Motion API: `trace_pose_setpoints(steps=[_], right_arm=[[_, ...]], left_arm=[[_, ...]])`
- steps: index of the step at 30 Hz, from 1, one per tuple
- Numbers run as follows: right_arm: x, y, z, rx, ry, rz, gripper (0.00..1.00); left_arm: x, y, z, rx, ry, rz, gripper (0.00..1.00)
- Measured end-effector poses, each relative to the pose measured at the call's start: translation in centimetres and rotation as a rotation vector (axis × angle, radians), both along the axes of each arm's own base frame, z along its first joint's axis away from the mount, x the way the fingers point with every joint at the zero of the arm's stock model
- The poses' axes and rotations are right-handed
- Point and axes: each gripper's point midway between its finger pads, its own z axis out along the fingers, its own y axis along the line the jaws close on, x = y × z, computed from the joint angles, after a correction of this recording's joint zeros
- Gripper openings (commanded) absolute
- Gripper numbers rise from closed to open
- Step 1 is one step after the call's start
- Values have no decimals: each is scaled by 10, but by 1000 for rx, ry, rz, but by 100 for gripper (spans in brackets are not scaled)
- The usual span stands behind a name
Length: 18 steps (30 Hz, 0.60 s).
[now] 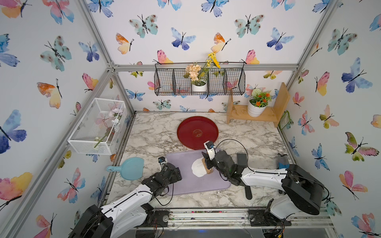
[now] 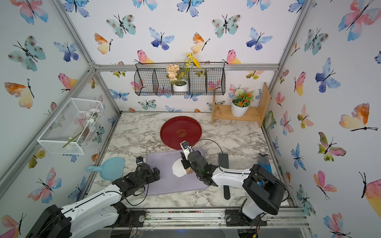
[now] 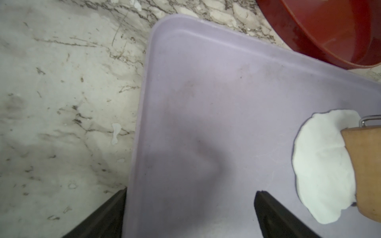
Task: Roll out the dumpling wrappers from the dough
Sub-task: Flatten out the dough on the work surface.
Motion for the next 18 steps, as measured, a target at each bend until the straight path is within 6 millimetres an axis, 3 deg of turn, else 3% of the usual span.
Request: trace_pose_setpoints(steps=[9, 14, 18], right_arm=[[3, -6, 42, 31, -63, 68, 2], [9, -11, 50, 40, -100, 117, 2], [10, -22, 33, 28, -95, 197, 2]], left_arm=[[28, -22, 88, -92, -240, -75, 99], [28, -20, 76, -62, -212, -81, 99], [21, -18, 55, -50, -161, -93, 99]])
